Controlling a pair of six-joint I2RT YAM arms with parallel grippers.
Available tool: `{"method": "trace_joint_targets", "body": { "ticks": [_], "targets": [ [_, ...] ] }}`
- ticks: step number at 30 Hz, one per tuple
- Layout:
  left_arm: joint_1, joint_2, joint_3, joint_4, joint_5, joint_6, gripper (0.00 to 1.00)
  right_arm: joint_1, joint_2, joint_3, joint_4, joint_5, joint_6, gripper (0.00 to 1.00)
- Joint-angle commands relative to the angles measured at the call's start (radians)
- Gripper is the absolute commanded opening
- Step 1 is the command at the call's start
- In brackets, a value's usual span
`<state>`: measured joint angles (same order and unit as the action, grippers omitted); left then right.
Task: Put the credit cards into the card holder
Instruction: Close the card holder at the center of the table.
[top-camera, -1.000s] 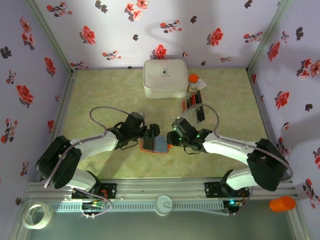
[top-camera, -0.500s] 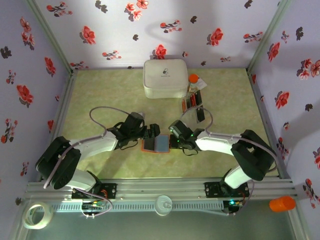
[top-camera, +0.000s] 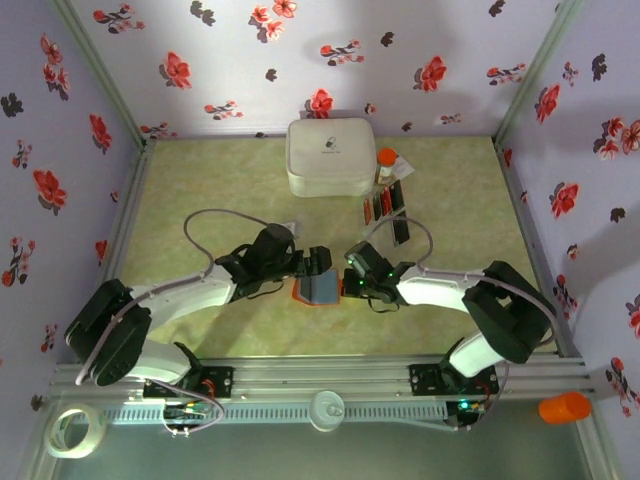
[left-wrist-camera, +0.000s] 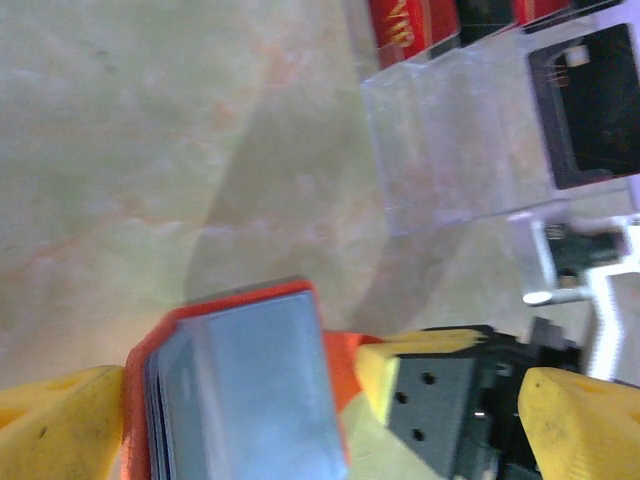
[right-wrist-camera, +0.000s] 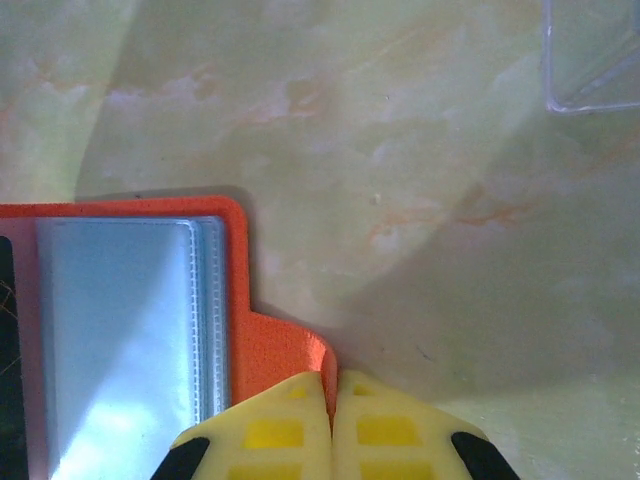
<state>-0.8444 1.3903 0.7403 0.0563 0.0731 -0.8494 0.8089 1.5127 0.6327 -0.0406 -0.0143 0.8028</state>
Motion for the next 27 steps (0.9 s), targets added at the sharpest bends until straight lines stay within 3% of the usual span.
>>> {"method": "trace_joint_targets", "body": {
  "ticks": [1, 6, 9, 13, 21, 27],
  "targets": [
    [-0.04, 0.029, 0.041, 0.062, 0.015, -0.037, 1.0, -0.004, 0.009, -0.025, 0.062, -0.035, 0.03, 0.0],
    [-0.083, 0.087, 0.048, 0.112, -0.002, -0.067, 1.0, -0.013, -0.017, -0.043, 0.092, -0.052, 0.036, 0.0],
    [-0.096, 0.112, 0.05, 0.122, -0.012, -0.067, 1.0, -0.016, -0.07, -0.048, 0.045, -0.019, 0.027, 0.25],
    [-0.106, 0.127, 0.046, 0.125, -0.033, -0.072, 1.0, -0.027, -0.162, -0.076, -0.017, 0.013, 0.041, 0.4],
    [-0.137, 0.125, 0.049, 0.114, -0.085, -0.088, 1.0, -0.059, -0.377, -0.155, -0.161, 0.099, 0.087, 0.45],
    [-0.185, 0.111, 0.077, 0.051, -0.148, -0.085, 1.0, -0.109, -0.493, -0.175, -0.229, 0.088, 0.054, 0.47]
  ]
}}
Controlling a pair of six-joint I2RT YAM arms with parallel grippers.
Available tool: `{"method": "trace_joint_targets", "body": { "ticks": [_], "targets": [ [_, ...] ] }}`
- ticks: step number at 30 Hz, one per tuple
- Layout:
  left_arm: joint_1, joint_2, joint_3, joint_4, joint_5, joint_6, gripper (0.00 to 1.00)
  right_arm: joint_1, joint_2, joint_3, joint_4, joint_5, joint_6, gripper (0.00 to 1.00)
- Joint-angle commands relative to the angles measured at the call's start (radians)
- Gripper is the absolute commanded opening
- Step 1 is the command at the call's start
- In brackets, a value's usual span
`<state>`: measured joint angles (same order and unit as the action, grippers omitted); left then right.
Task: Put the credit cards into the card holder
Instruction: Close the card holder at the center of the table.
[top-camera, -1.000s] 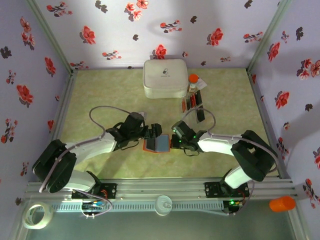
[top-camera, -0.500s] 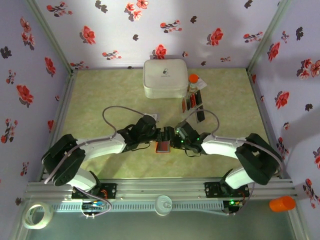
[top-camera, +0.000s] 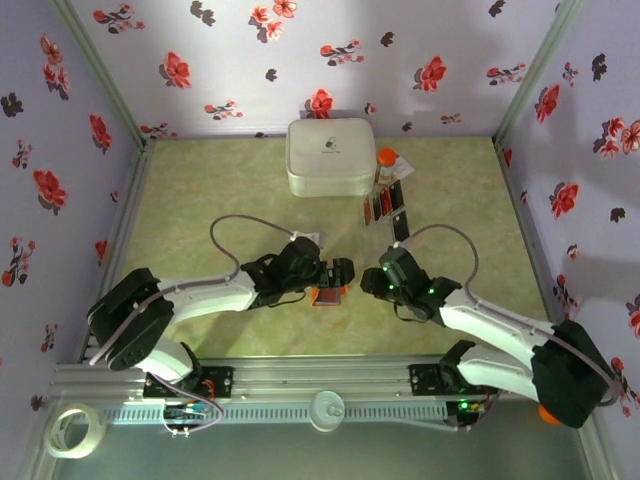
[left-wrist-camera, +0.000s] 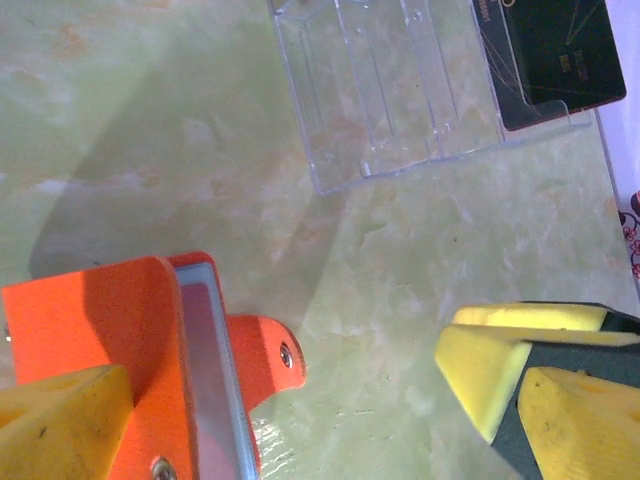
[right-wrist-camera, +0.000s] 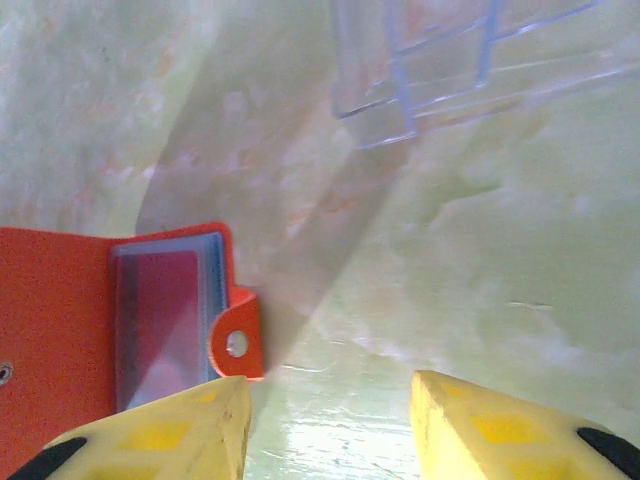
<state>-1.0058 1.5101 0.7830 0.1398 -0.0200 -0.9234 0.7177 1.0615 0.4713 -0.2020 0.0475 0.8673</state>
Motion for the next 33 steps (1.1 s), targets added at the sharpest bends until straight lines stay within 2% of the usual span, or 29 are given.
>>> {"method": "trace_joint_targets", "body": {
  "ticks": [1, 14, 21, 27, 33],
  "targets": [
    [-0.032, -0.004, 0.036, -0.038, -0.061, -0.014, 1.0, -0.022, -0.053, -0.015, -0.072, 0.021, -0.015, 0.47],
    [-0.131, 0.172, 0.106, -0.075, -0.182, -0.064, 1.0, -0.033, -0.233, -0.112, -0.131, -0.014, -0.007, 0.49],
    [-0.183, 0.234, 0.072, -0.071, -0.29, -0.176, 1.0, -0.055, -0.338, -0.101, -0.225, -0.054, -0.029, 0.5],
    [-0.225, 0.269, 0.051, -0.037, -0.37, -0.288, 1.0, -0.06, -0.353, -0.057, -0.326, -0.114, -0.067, 0.51],
    [-0.245, 0.268, 0.044, 0.014, -0.398, -0.326, 1.0, -0.063, -0.391, -0.026, -0.407, -0.144, -0.071, 0.51]
  ]
}}
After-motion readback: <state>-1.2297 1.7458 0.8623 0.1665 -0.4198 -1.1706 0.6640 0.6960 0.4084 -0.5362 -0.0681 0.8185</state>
